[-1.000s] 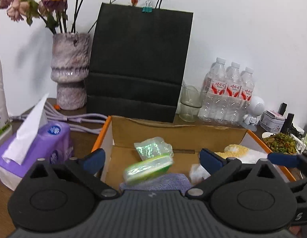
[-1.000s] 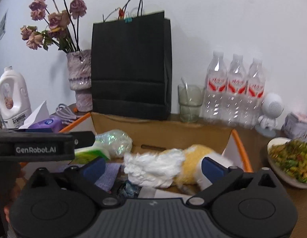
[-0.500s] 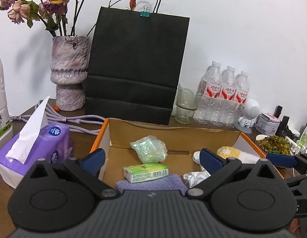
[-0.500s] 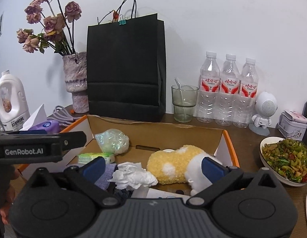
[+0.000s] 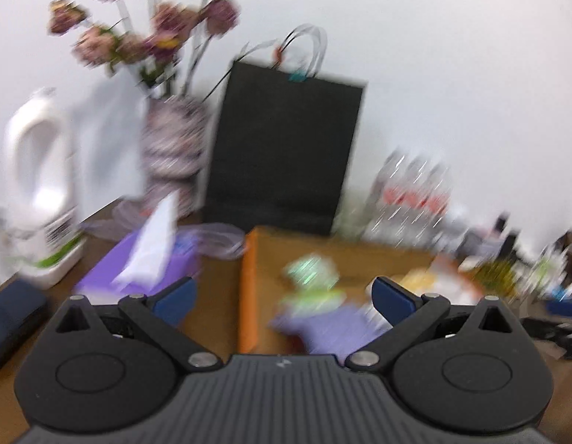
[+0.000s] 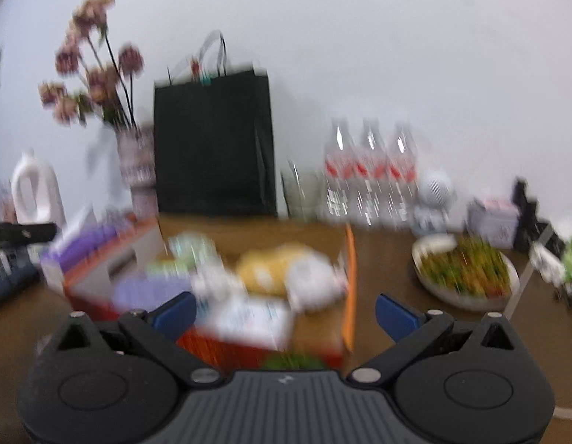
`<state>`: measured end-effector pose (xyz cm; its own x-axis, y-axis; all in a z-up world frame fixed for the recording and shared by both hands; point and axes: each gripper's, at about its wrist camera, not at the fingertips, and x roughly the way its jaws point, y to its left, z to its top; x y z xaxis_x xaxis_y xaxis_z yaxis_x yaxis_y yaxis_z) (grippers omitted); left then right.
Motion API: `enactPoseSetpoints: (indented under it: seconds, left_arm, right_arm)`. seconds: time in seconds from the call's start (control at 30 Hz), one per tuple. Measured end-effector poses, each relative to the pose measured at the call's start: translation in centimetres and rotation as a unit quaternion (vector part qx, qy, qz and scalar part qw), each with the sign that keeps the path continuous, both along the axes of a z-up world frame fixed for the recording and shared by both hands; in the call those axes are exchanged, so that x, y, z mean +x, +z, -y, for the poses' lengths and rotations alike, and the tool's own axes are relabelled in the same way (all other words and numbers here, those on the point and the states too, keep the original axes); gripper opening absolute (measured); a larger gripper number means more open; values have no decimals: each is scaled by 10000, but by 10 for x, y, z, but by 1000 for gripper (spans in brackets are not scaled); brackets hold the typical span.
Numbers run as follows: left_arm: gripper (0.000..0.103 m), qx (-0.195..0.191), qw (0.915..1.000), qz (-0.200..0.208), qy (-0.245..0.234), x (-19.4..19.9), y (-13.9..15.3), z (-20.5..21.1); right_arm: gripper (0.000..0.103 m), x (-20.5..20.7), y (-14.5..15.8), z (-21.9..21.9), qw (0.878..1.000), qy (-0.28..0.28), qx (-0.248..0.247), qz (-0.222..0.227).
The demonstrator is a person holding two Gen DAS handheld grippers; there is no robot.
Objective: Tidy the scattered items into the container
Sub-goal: 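Move both grippers down to the small clear packets on the table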
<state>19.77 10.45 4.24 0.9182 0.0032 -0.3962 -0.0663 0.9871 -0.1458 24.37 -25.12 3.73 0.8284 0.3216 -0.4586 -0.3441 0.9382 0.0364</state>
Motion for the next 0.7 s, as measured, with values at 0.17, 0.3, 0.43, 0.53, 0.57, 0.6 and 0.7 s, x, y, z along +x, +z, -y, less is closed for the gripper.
enactPoseSetpoints:
  seconds: [0.17,0.3,0.43,0.53,0.57,0.6,0.7]
  left_arm:
    - [103,324,9971,-626,272,-26,-32,-19]
    - [103,297,9927,-1121,340,-31,-57,-23]
    - [103,239,9909,-1251,438,-30,-72,-15]
    - [103,196,9887,-1355,607,-25,-76,-9]
    - [103,177,9879,-1393,663,-23,-77,-6]
    - [103,162,9873,-1415,698,-22,-78,-5]
    - [100,163,9861,-1436,816,-17,-81,0]
  right_arm:
    - [103,-12,-44,13,9967,-101,-396,-694]
    - [103,-19,-64,14,9946,-233,-489,-891]
    - [101,-19,-67,7,9944,-315,-569,-829]
    - [94,-11,-71,7,9940,-351,-479,-920]
    - [94,-10,-72,7,9938,-366,-458,-944]
    - [94,-9,-72,7,9937,-369,-437,-961]
    - [84,-8,-72,7,9940,-357,-398,-952]
